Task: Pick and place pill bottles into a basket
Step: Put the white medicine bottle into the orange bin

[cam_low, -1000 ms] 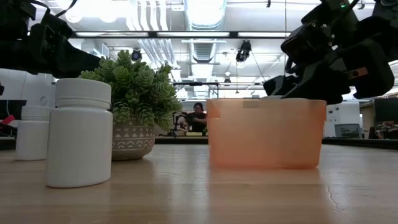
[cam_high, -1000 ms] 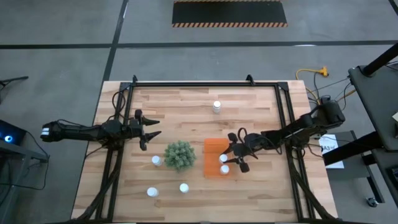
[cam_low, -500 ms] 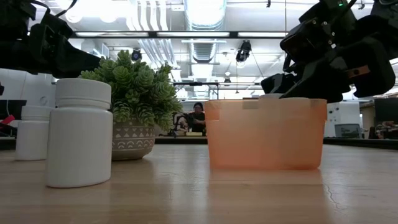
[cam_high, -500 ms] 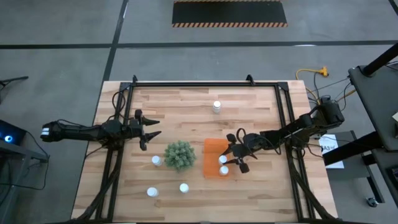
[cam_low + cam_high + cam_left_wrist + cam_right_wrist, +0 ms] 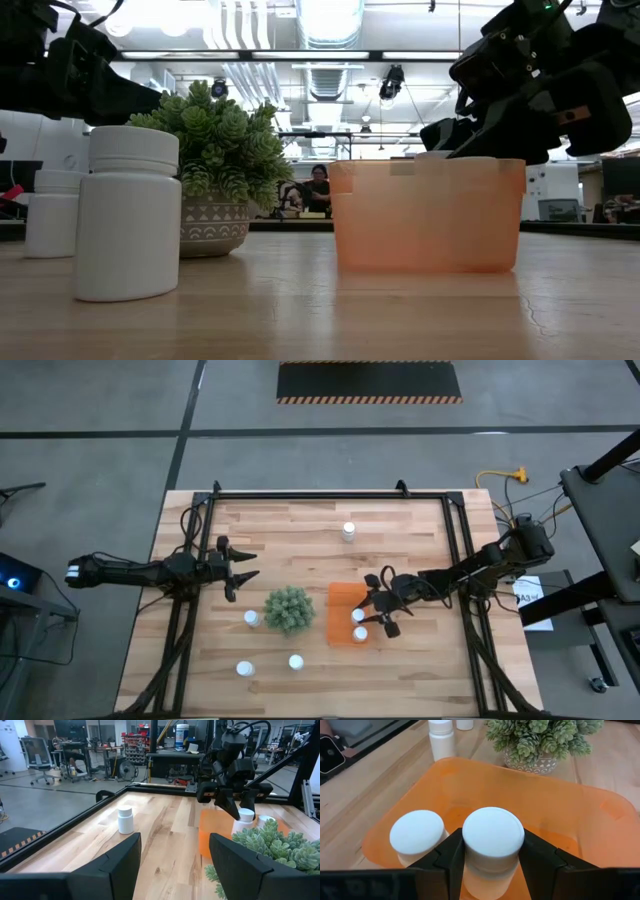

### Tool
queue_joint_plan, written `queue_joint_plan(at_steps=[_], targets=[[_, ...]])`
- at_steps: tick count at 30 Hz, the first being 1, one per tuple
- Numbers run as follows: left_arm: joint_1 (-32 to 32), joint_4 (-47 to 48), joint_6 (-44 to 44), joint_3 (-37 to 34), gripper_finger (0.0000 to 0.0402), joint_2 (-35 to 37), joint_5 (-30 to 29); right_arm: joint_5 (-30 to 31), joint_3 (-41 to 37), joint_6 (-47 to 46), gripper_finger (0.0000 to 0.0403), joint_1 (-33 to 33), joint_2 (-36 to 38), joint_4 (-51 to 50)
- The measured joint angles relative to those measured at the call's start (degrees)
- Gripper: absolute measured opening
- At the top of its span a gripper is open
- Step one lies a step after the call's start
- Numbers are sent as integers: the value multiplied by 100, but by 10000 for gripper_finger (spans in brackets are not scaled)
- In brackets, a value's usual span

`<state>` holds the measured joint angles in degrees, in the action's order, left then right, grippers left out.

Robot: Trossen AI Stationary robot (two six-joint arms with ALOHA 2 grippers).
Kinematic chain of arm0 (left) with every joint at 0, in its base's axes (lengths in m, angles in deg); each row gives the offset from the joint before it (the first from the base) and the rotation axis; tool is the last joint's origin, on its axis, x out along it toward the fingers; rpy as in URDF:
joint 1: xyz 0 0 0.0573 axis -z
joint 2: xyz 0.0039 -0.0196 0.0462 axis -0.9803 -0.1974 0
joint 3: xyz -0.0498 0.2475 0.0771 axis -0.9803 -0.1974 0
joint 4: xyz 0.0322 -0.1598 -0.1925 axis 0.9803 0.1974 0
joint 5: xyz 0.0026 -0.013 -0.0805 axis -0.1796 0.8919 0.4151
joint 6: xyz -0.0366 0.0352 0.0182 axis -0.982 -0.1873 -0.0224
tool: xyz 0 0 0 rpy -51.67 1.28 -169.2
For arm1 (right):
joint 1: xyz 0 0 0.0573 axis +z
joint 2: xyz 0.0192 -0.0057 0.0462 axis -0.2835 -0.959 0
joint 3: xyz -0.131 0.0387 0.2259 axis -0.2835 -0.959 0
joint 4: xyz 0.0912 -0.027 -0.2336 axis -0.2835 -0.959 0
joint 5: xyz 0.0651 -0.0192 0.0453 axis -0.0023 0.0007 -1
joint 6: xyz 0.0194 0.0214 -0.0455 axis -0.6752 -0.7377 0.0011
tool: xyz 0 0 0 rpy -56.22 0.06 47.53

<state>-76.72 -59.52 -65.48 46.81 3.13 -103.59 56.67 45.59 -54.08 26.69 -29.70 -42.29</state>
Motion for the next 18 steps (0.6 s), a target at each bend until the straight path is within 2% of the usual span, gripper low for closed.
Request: queue_joint_plan(at_steps=[6,18], targets=[[-1,-2,0,0,218,0,-1,45,0,-46,147,0,2,-12],[0,-2,0,0,218,0,-1,147,11,-88,177,-5,43,-242]])
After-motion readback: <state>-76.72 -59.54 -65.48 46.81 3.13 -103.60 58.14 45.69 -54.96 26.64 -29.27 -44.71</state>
